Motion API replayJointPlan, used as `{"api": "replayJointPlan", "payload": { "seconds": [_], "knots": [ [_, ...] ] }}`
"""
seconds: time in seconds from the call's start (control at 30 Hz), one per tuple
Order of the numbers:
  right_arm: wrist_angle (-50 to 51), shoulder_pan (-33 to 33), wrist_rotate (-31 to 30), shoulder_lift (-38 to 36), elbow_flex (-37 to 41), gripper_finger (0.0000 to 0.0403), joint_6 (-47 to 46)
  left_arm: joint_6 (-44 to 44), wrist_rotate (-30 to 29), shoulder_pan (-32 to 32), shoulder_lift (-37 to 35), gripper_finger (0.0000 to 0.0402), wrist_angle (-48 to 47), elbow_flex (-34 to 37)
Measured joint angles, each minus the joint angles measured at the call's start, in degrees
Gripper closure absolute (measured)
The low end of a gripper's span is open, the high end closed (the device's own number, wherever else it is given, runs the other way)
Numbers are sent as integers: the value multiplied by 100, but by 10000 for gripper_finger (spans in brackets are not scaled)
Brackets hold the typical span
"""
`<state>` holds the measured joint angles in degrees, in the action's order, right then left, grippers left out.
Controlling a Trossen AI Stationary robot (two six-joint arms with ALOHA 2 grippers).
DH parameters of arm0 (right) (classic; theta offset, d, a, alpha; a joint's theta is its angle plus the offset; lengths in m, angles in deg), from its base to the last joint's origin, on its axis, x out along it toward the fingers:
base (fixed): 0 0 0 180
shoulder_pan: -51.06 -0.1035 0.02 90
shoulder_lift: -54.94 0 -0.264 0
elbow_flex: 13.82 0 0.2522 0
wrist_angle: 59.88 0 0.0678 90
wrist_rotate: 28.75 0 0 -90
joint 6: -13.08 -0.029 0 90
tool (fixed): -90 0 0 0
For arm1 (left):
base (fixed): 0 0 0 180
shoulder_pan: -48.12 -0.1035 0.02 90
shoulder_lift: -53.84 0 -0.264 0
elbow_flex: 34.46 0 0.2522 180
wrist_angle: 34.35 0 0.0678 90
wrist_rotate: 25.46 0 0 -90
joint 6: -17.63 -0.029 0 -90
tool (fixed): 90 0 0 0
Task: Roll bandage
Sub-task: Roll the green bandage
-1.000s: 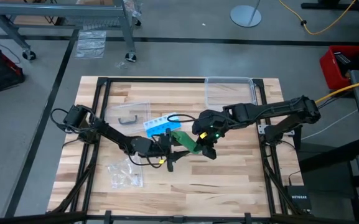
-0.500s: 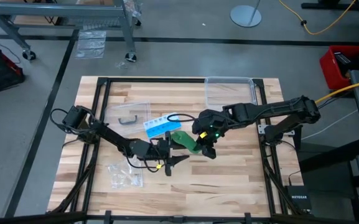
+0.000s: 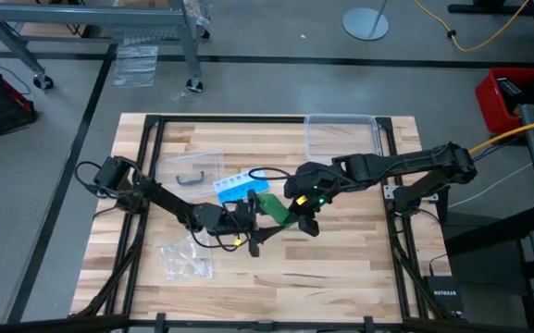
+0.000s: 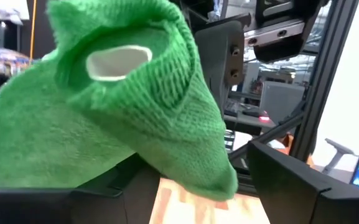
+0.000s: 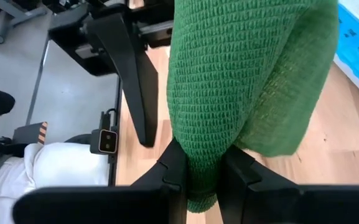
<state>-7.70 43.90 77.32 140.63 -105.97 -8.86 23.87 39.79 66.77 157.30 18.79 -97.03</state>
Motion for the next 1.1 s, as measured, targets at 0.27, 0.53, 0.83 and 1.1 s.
{"api": "replayJointPlan", "payload": {
  "seconds": [0.27, 0.53, 0.83, 1.1],
  "knots": [
    [-11, -2, 22, -2, 0, 349, 2, -99, -14, -2, 0, 234, -107, -81],
    [50, 0, 25, -2, 0, 321, -14, -134, -8, 22, 0, 342, -169, -88],
    [32, 11, 405, 2, 0, 279, -92, 28, 37, 62, 0, 347, -154, -104],
    [165, 15, 425, 15, -209, 275, -297, -43, -198, 125, -15, 351, -113, -110]
  ]
}}
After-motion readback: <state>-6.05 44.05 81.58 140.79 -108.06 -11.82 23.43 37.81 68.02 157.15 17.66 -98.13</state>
